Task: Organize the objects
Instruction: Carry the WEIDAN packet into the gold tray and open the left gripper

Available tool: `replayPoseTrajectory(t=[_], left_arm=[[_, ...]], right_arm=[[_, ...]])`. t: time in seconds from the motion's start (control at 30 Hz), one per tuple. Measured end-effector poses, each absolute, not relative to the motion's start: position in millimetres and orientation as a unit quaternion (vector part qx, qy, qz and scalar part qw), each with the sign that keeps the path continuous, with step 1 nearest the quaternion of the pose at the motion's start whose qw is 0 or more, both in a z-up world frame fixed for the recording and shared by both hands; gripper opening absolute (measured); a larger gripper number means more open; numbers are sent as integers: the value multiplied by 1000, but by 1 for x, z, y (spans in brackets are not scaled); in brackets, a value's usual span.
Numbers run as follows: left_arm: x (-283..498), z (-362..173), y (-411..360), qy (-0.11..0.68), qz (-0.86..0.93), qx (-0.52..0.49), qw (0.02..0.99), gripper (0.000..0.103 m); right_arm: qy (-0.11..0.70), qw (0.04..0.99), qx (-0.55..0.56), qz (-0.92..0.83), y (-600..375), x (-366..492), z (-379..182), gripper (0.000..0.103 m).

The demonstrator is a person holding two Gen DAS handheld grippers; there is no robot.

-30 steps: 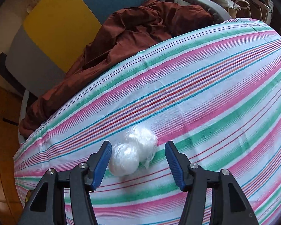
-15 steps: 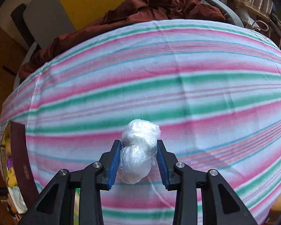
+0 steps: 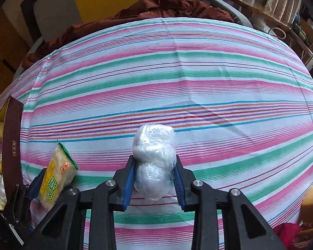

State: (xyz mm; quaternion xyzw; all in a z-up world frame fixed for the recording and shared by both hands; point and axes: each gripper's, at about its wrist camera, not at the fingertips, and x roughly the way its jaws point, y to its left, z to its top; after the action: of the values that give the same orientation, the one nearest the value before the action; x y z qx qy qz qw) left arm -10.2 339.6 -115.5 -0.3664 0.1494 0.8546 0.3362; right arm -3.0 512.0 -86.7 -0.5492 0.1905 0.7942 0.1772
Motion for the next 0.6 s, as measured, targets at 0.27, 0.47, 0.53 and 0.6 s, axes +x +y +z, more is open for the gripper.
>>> replayPoseTrajectory(t=[0.27,0.47,0.53,0.6], left_arm=[[2,-109,329,157,858,-372,319,46],[13,-94,315,152,863,-362,318,46],[14,-87,314,153,867,-355,315,46],[14,-81,310,146,869,-353,315,46]], right_arm=[[161,180,-549,800,507,-4,-84,33],[147,177,-559,797,499,-16,-92,33],[145,177,-562,795,500,-15,-93,33],[143,178,-562,795,499,-14,-93,33]])
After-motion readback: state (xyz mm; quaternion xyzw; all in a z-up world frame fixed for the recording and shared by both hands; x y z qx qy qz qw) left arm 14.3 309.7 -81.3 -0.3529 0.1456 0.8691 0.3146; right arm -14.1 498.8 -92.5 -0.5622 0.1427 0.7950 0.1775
